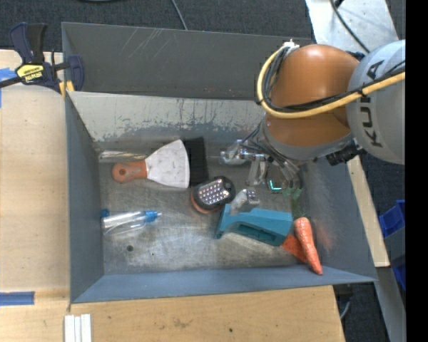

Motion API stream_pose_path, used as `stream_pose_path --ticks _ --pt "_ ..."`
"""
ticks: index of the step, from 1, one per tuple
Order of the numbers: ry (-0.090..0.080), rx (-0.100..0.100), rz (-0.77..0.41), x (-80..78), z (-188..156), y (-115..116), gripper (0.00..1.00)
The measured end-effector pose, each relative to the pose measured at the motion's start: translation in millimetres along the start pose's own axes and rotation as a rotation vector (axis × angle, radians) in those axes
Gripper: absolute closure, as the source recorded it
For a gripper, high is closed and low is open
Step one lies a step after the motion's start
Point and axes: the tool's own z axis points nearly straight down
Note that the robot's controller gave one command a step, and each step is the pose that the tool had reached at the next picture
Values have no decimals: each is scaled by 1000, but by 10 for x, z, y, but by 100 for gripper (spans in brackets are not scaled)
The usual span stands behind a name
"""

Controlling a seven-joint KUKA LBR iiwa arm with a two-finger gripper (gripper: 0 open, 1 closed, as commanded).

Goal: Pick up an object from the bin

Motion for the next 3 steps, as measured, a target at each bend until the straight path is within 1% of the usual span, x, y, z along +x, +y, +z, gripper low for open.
stream_pose_path --ticks 1,2,3 --pt "-8 0 1 -16 -41 -1 0" --pt "-18 -1 -43 -165 237 -31 0" --pt "-13 0 -112 -206 861 24 0"
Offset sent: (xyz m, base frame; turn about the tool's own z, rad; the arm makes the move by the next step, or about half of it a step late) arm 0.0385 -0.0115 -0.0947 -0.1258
